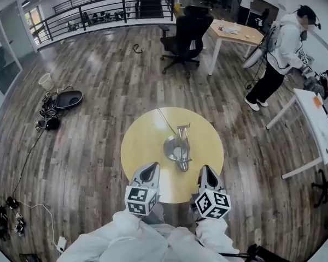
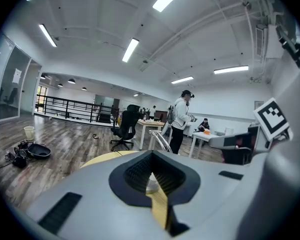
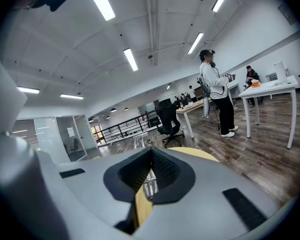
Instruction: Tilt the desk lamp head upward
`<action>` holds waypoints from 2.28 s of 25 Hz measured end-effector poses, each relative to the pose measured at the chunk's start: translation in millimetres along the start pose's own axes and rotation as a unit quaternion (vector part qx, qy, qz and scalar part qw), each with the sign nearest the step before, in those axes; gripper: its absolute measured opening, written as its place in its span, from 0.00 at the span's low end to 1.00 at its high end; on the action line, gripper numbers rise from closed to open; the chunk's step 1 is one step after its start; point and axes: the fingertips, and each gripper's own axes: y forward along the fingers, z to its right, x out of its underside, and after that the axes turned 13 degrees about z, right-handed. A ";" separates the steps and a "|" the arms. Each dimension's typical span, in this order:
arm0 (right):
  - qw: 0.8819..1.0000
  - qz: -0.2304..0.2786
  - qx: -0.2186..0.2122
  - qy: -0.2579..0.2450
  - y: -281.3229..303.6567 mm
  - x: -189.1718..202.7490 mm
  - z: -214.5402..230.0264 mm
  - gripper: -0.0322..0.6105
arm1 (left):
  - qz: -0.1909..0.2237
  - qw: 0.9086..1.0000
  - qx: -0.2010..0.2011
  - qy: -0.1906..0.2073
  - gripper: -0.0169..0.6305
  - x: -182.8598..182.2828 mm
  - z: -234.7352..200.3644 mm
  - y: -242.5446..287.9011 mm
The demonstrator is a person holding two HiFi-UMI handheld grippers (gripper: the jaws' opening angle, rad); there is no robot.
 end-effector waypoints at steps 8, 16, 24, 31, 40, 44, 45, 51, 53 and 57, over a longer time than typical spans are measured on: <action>0.999 -0.022 0.030 -0.011 35.5 19.3 22.8 0.07 | -0.025 0.999 0.017 0.010 0.02 18.0 -33.7 73.4; 0.990 -0.126 -0.031 -0.056 42.4 103.7 26.2 0.07 | -0.075 0.995 0.068 0.017 0.02 79.3 -54.1 127.2; 0.981 -0.136 -0.087 -0.105 78.3 169.4 12.8 0.49 | -0.145 0.977 0.147 0.052 0.02 162.5 -70.9 205.5; 0.979 -0.113 -0.075 -0.155 110.0 177.2 8.2 0.48 | -0.169 0.964 0.193 0.068 0.02 188.8 -59.8 236.3; 0.977 -0.125 -0.067 -0.160 103.4 173.5 9.0 0.48 | -0.197 0.953 0.211 0.093 0.02 209.9 -60.8 230.8; 0.976 -0.137 -0.062 -0.160 98.9 167.9 8.4 0.48 | -0.215 0.943 0.227 0.112 0.02 211.4 -60.0 231.6; 0.975 -0.140 -0.062 -0.161 95.7 165.9 8.3 0.48 | -0.222 0.941 0.229 0.114 0.02 212.3 -59.8 230.7; 0.976 -0.136 -0.063 -0.160 70.0 134.4 -4.1 0.48 | -0.232 0.942 0.222 0.102 0.02 212.1 -63.5 228.4; 0.976 -0.135 -0.067 -0.160 61.3 115.1 -9.3 0.48 | -0.236 0.942 0.219 0.098 0.02 210.4 -63.5 228.5; 0.976 -0.125 -0.076 -0.164 47.8 72.6 -25.1 0.48 | -0.239 0.942 0.216 0.098 0.02 210.0 -65.2 224.4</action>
